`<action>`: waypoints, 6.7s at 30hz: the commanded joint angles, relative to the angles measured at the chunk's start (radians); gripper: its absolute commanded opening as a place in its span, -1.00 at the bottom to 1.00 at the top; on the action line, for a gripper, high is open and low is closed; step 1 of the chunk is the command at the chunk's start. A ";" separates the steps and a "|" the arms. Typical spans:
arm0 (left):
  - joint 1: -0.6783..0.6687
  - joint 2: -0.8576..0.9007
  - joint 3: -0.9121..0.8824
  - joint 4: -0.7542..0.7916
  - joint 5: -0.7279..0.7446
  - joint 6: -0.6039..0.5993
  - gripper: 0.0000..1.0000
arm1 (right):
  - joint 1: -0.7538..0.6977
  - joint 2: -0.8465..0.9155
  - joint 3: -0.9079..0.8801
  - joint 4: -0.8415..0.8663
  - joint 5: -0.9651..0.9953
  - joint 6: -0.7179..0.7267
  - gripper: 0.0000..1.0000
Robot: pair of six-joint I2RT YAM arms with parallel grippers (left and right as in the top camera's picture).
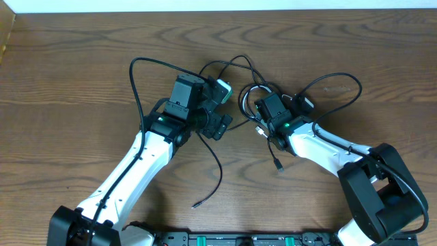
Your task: Untangle cables
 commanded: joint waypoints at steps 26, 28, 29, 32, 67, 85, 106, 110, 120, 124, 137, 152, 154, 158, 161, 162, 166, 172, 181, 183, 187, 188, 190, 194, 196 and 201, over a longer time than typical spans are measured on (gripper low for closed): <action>-0.003 0.005 0.000 -0.004 -0.003 -0.009 0.68 | -0.013 0.027 -0.008 -0.058 0.085 0.372 -0.98; -0.003 0.005 0.000 -0.004 -0.003 -0.009 0.68 | -0.016 0.024 -0.007 -0.055 0.089 0.359 -0.98; -0.003 0.005 0.000 -0.005 -0.003 -0.009 0.68 | -0.019 0.021 -0.006 -0.049 0.091 0.332 -0.98; -0.003 0.005 0.000 -0.006 -0.003 -0.009 0.68 | -0.029 -0.011 0.005 -0.034 0.094 0.177 -0.98; -0.003 0.026 0.000 0.314 0.380 0.067 -0.85 | -0.030 -0.614 0.309 -0.267 -0.128 -0.879 -0.98; -0.258 0.238 0.000 0.486 0.553 0.193 -0.85 | -0.029 -0.639 0.414 -0.340 -0.140 -0.916 -0.98; -0.285 0.261 0.000 0.504 0.379 0.177 0.39 | -0.029 -0.660 0.414 -0.355 -0.140 -0.923 -0.98; -0.285 0.296 0.000 0.527 0.379 0.177 0.39 | -0.029 -0.666 0.414 -0.361 -0.140 -0.923 -0.98; -0.285 0.345 0.000 0.632 0.379 0.080 0.26 | -0.029 -0.675 0.414 -0.377 -0.140 -0.923 -0.98; -0.285 0.352 0.000 0.632 0.377 0.080 -0.15 | -0.029 -0.678 0.414 -0.380 -0.140 -0.923 -0.98; -0.234 0.397 0.001 0.632 0.278 0.080 -0.85 | -0.030 -0.722 0.414 -0.427 -0.121 -0.924 -0.98; 0.247 0.168 0.001 0.480 0.278 0.016 -0.85 | -0.037 -0.744 0.414 -0.537 0.238 -0.864 -0.98; 0.311 0.141 0.001 0.452 0.278 0.016 -0.86 | -0.052 -0.752 0.414 -0.557 0.304 -0.822 -0.98; 0.421 0.097 0.001 0.404 0.278 0.016 -0.86 | -0.096 -0.789 0.414 -0.604 0.438 -0.728 -0.98; 0.482 0.075 0.001 0.375 0.278 0.016 -0.86 | -0.144 -0.832 0.414 -0.650 0.520 -0.661 -0.98; 0.500 0.071 0.001 0.364 0.279 0.015 -0.85 | -0.163 -0.850 0.414 -0.669 0.544 -0.636 -0.98; 0.547 0.066 0.001 0.341 0.278 0.015 -0.86 | -0.259 -0.934 0.414 -0.738 0.667 -0.549 -0.98; 0.566 0.066 0.001 0.341 0.278 0.008 -0.86 | -0.385 -1.023 0.414 -0.753 0.816 -0.537 -0.98; 0.550 0.066 0.001 0.341 0.423 -0.024 -0.86 | -0.449 -1.056 0.413 -0.757 0.552 -0.552 -0.98; 0.534 0.066 0.001 0.341 0.452 -0.037 -0.86 | -0.449 -1.039 0.413 -0.756 0.445 -0.552 -0.98; 0.486 0.066 0.001 0.341 0.470 -0.037 -0.86 | -0.449 -0.970 0.413 -0.726 0.145 -0.622 -0.98; 0.467 0.066 0.001 0.341 0.470 -0.036 -0.85 | -0.449 -0.949 0.413 -0.712 0.063 -0.661 -0.98; 0.429 0.066 0.001 0.343 0.470 -0.035 -0.86 | -0.449 -0.889 0.413 -0.678 -0.141 -0.760 -0.98; 0.367 0.066 0.001 0.370 0.470 -0.033 -0.85 | -0.448 -0.753 0.413 -0.631 -0.459 -0.925 -0.98; 0.344 0.064 0.001 0.388 0.470 -0.033 -0.86 | -0.443 -0.676 0.413 -0.626 -0.579 -0.999 -0.98; 0.317 0.047 0.001 0.395 0.470 -0.033 -0.85 | -0.404 -0.476 0.413 -0.621 -0.715 -1.175 -0.98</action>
